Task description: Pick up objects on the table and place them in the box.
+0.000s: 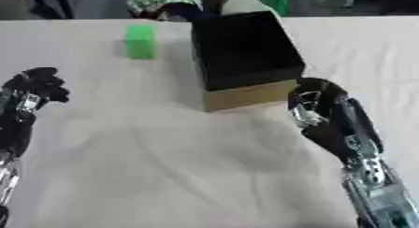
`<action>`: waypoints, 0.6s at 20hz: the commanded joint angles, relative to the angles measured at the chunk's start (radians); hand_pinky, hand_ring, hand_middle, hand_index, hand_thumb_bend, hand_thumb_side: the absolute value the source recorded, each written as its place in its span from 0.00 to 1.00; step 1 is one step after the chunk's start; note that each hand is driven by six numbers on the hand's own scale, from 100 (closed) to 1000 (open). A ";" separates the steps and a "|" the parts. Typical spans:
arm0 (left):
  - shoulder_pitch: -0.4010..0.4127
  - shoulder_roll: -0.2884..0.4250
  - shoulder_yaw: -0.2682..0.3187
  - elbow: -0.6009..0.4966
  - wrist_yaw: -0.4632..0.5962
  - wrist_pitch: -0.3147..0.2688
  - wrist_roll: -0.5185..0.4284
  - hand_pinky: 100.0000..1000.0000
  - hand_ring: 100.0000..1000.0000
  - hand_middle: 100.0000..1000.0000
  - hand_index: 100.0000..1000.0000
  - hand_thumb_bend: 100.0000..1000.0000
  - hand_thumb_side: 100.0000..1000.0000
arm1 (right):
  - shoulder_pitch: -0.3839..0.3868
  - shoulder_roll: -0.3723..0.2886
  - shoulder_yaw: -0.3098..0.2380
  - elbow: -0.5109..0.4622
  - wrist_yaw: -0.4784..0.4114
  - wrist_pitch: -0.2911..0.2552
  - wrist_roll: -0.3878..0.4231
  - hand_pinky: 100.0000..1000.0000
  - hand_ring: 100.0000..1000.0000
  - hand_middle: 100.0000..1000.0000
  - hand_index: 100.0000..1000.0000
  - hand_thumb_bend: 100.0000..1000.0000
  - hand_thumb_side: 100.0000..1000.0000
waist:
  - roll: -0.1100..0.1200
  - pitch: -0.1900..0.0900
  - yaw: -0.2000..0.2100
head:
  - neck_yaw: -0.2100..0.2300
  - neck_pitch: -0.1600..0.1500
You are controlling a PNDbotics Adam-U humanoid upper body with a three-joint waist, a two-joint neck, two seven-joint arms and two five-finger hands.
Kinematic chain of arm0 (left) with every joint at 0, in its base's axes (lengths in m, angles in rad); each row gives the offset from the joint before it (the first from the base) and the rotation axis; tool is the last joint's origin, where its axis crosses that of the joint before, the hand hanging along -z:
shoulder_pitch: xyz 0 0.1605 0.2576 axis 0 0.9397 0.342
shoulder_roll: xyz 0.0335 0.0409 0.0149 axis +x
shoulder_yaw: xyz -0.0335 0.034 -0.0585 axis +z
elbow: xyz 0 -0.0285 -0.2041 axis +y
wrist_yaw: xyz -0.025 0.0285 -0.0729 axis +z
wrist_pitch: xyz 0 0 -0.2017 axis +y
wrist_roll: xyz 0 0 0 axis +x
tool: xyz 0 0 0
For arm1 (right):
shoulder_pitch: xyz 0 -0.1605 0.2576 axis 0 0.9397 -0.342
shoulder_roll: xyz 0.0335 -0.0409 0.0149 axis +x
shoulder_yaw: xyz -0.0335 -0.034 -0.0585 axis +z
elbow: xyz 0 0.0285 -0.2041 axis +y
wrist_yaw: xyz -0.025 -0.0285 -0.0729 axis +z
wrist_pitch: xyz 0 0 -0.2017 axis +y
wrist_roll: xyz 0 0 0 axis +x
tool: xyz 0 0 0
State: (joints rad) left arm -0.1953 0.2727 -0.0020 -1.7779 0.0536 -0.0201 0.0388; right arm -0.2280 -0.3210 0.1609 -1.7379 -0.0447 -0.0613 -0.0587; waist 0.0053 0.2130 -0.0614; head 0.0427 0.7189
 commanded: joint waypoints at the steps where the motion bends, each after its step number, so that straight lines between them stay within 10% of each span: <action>1: -0.010 0.014 0.006 -0.018 0.003 -0.002 -0.002 0.56 0.54 0.52 0.71 0.52 0.62 | -0.008 -0.008 -0.005 -0.024 -0.002 -0.001 -0.002 0.56 0.58 0.58 0.74 0.12 0.27 | 0.001 -0.017 0.000 | 0.003 -0.005; 12: -0.009 0.013 0.007 -0.017 0.003 -0.002 -0.001 0.56 0.54 0.52 0.71 0.52 0.62 | -0.007 -0.007 -0.006 -0.024 -0.002 -0.001 -0.004 0.56 0.58 0.58 0.74 0.12 0.27 | 0.001 -0.017 -0.001 | 0.004 -0.005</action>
State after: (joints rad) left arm -0.1954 0.2727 -0.0020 -1.7781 0.0537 -0.0201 0.0388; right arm -0.2280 -0.3210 0.1609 -1.7396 -0.0448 -0.0611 -0.0590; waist 0.0059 0.2128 -0.0615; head 0.0430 0.7189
